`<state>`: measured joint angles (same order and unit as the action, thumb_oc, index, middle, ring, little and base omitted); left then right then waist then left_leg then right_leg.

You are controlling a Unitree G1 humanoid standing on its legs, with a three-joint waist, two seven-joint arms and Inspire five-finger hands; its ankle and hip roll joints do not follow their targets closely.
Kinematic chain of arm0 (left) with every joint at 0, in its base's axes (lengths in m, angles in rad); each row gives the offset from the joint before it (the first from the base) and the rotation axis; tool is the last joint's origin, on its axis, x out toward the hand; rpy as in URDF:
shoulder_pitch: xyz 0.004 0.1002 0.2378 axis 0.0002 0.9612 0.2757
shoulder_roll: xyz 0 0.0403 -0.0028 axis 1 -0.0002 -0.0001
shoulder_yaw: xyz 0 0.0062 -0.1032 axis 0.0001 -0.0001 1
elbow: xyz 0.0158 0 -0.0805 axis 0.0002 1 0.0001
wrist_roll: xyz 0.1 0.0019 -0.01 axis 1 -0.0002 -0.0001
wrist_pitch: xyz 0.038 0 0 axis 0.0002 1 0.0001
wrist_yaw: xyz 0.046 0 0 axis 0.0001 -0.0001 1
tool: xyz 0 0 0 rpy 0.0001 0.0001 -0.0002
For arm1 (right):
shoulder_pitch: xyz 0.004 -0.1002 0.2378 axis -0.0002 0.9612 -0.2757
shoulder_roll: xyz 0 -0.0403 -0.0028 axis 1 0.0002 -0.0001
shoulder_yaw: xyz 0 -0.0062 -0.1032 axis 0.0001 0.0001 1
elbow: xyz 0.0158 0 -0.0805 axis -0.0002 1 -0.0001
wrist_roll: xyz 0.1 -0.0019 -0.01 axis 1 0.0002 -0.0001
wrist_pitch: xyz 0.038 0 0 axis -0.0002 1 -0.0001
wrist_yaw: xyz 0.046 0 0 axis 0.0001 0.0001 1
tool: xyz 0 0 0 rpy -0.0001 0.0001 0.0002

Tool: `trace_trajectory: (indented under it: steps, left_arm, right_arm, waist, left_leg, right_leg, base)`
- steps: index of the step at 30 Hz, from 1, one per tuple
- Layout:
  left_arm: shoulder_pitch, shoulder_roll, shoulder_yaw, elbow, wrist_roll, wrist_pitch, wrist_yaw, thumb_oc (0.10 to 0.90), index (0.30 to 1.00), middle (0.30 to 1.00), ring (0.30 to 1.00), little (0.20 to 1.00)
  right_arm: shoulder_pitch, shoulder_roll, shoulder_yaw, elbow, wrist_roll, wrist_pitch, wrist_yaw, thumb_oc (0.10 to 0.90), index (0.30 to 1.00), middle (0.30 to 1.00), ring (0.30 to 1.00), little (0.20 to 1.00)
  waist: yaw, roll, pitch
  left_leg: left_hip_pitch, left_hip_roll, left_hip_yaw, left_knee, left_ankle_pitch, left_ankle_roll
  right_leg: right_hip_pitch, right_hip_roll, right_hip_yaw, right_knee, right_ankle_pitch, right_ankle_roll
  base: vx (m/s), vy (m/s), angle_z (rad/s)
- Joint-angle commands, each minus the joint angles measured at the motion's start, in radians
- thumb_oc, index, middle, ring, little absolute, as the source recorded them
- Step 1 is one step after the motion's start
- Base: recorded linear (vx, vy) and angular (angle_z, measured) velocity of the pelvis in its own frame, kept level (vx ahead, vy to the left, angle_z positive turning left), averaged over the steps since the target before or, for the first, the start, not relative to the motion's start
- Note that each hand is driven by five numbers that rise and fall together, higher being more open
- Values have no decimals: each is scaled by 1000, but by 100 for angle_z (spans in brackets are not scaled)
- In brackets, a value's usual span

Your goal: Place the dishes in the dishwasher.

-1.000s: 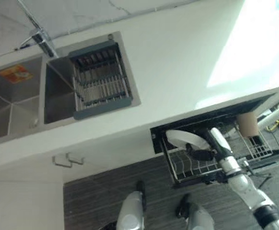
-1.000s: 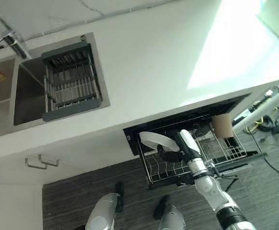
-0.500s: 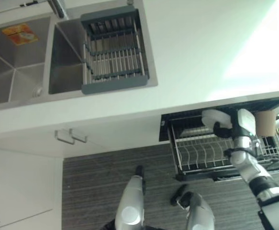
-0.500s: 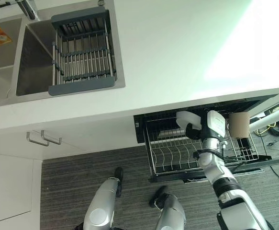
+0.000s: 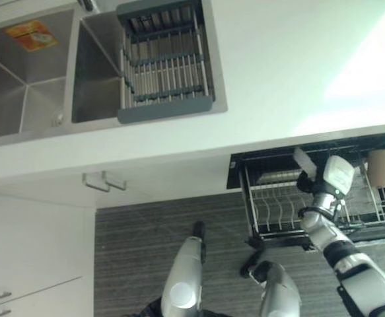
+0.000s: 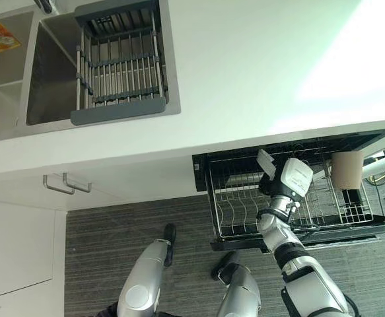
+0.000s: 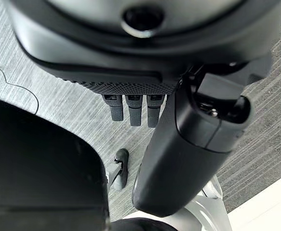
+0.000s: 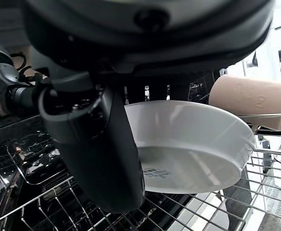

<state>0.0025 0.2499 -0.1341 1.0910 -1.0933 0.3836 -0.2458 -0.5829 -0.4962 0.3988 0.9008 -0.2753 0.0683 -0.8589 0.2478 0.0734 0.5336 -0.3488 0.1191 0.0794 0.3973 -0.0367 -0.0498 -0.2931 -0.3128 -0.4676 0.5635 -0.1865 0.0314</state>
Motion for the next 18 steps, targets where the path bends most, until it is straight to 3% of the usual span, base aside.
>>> trace_trajectory:
  steps: [1, 3, 4, 5, 6, 7, 10, 11, 15, 18]
  left_arm:
    - [-65, -47, 1, -70, -91, -37, -43, 800, 900, 900, 900, 900]
    - [-71, -51, -8, -68, -95, -40, -45, 800, 900, 900, 900, 900]
    - [-71, -52, -9, -68, -93, -41, -46, 800, 900, 900, 900, 900]
    - [-72, -55, -11, -71, -90, -42, -46, 800, 900, 900, 900, 900]
    - [-84, -61, -21, -76, -103, -34, -38, 800, 900, 900, 900, 900]
    - [-88, -66, -29, -82, -94, -24, -47, 800, 900, 900, 900, 900]
    - [-75, -70, -37, -99, -115, -30, -40, 800, 900, 900, 900, 900]
    - [-83, -67, -38, -102, -114, -33, -23, 800, 900, 900, 900, 900]
    - [-83, -66, -50, -119, -52, -138, -43, 800, 900, 900, 900, 900]
    - [-77, -63, -53, -131, -88, -153, -20, 800, 900, 900, 900, 900]
  right_arm:
    - [-113, -82, -13, -39, -30, 14, -78, 400, 300, 300, 300, 300]
    - [-109, -48, 3, -26, -35, 7, -74, 400, 300, 300, 300, 300]
    - [-108, -40, 6, -26, -42, 7, -66, 447, 371, 371, 371, 371]
    - [-108, -25, 15, -26, -48, 12, -53, 549, 524, 524, 524, 524]
    - [-117, 15, 49, -20, -5, 28, -17, 800, 900, 900, 900, 900]
    - [-118, 40, 56, -13, 43, 33, 22, 800, 900, 900, 900, 900]
    - [-113, 69, 72, -16, 5, 44, 117, 800, 900, 900, 900, 900]
    - [-140, 93, 106, -22, 84, 34, 205, 800, 900, 900, 900, 900]
    - [-126, 116, 126, -54, 105, 44, 207, 800, 900, 900, 900, 900]
    - [-137, 120, 114, -67, 104, 46, 209, 800, 900, 900, 900, 900]
  waist:
    - [-5, 10, -14]
    - [-5, 13, -14]
    - [-5, 13, -14]
    - [-4, 14, -14]
    - [-4, 17, -14]
    - [-4, 20, -14]
    - [-3, 23, -14]
    - [0, 22, -14]
    - [0, 18, -14]
    - [2, 15, -14]
  left_leg:
    - [63, -41, -12, -81, -41, 55]
    - [47, -42, -11, -73, -43, 57]
    - [43, -42, -11, -70, -44, 57]
    - [37, -42, -11, -65, -45, 58]
    - [18, -40, -7, -59, -43, 58]
    - [2, -41, -6, -56, -42, 59]
    - [-12, -44, -9, -49, -43, 59]
    - [-20, -41, -5, -48, -40, 57]
    - [-29, -40, -7, -38, -43, 60]
    - [-25, -40, -7, -41, -43, 59]
  right_leg:
    - [39, 41, 79, 149, -141, 13]
    - [21, 38, 80, 162, -143, 11]
    - [16, 37, 81, 166, -144, 11]
    - [8, 36, 82, 172, -144, 11]
    - [-14, 34, 83, 181, -143, 10]
    - [-30, 37, 85, 185, -144, 5]
    - [-43, 41, 88, 194, -147, 1]
    - [-50, 42, 83, 198, -147, -1]
    - [-60, 47, 81, 213, -152, -7]
    - [-54, 49, 78, 204, -149, -5]
  base:
    - [-55, 8, -1]
    - [-22, 5, 0]
    - [0, 0, 0]
    - [-36, 34, -3]
    - [-62, 46, -5]
    - [-58, 43, -5]
    - [0, 2, 1]
    - [17, -13, 8]
    - [29, -23, 5]
    - [21, -35, 6]
